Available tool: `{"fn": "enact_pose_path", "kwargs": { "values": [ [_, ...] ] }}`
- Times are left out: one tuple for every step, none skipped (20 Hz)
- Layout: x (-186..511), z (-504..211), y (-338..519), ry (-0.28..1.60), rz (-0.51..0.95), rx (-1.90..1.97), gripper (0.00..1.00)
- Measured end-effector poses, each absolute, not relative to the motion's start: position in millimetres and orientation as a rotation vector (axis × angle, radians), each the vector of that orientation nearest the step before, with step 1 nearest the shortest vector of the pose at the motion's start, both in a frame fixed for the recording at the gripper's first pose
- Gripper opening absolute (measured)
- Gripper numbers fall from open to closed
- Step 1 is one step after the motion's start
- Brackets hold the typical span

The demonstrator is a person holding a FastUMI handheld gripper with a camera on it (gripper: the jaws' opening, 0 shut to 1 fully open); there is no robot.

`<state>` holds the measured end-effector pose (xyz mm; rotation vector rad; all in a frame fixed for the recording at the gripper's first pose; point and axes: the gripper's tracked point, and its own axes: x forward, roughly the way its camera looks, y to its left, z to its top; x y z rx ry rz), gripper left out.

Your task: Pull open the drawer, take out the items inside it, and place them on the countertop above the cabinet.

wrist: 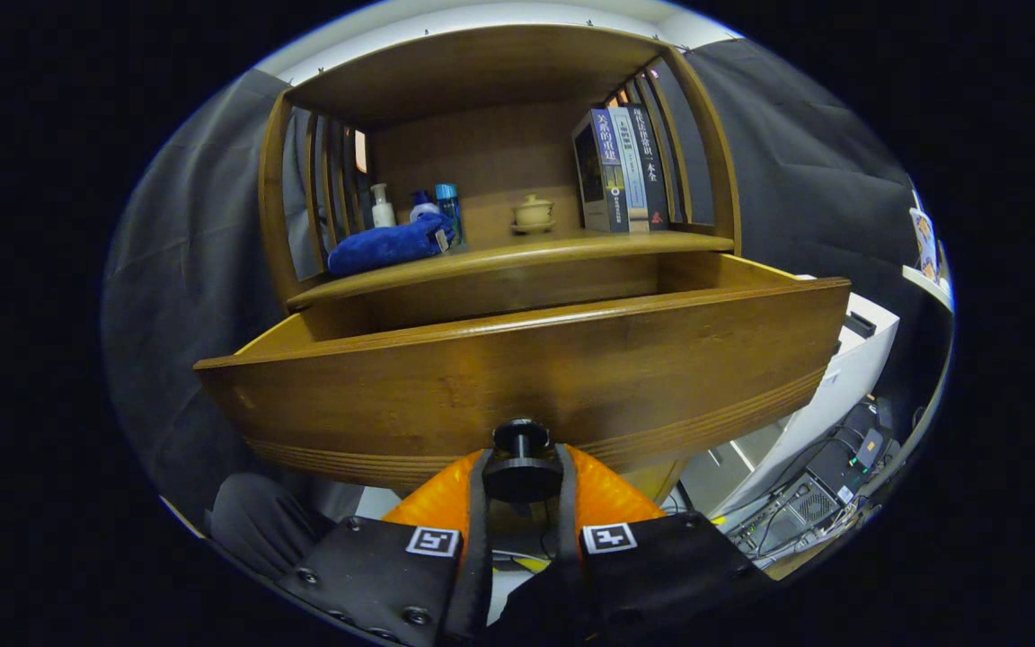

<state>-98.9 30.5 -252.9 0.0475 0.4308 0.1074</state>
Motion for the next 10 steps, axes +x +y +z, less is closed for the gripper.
{"fn": "enact_pose_path", "kwargs": {
  "values": [
    [-102.3,-250.7,30.1,0.434,0.104,0.048,0.36],
    [-107.0,-253.0,29.4,0.443,0.108,0.039,0.36],
    [-109.8,-253.5,29.3,0.443,0.110,0.038,0.36],
    [-109.0,-252.5,29.3,0.440,0.110,0.034,0.36],
    [-110.3,-254.4,29.5,0.452,0.109,0.032,0.36],
    [-110.4,-253.3,29.2,0.448,0.106,0.035,0.37],
    [-109.4,-253.6,30.6,0.455,0.108,0.035,0.36],
    [-109.3,-254.1,30.5,0.466,0.107,0.029,0.40],
    [-111.8,-252.9,30.0,0.482,0.106,0.019,0.43],
    [-113.2,-247.5,30.6,0.475,0.104,0.016,0.46]
  ]
}}
